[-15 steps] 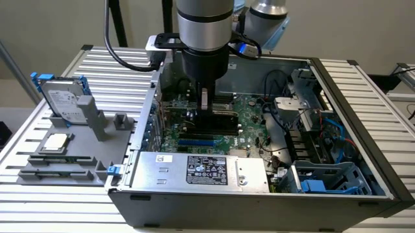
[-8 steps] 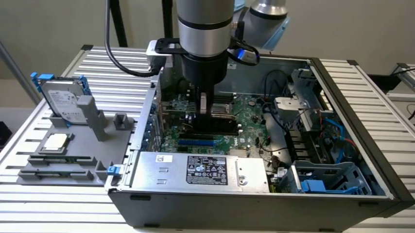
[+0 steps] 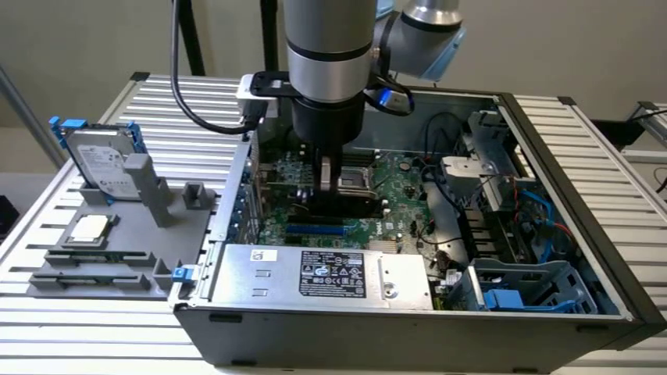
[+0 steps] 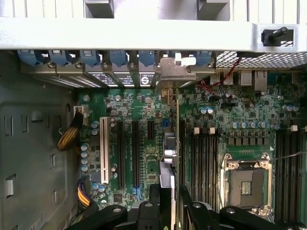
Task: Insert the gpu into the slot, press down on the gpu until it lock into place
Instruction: 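Insert the gpu into the slot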
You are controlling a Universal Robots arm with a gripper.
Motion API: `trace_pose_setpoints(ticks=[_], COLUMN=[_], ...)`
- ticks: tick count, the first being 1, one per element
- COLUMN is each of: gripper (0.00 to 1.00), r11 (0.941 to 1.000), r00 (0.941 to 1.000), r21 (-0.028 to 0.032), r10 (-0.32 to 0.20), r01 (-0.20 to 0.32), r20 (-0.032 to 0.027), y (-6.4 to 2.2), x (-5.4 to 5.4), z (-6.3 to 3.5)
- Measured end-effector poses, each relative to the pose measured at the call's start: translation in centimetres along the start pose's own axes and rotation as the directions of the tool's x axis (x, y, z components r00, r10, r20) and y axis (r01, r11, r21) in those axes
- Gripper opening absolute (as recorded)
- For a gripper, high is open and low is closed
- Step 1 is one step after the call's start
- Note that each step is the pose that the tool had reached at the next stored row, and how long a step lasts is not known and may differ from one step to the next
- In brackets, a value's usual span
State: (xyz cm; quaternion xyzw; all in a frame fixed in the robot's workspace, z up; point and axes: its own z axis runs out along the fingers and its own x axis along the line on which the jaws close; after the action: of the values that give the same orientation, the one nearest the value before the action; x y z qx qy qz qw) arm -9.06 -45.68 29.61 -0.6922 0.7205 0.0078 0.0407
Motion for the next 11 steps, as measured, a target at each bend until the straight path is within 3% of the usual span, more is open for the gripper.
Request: trace_pose_setpoints(ticks=[11], gripper=[0.26], r11=[0.9999], r00=[1.0000], r21=[-0.0141], r10=[0.004], r01=[-0.004], r20=[-0.0009], y=[0.04], x=[0.05], z=[0.80])
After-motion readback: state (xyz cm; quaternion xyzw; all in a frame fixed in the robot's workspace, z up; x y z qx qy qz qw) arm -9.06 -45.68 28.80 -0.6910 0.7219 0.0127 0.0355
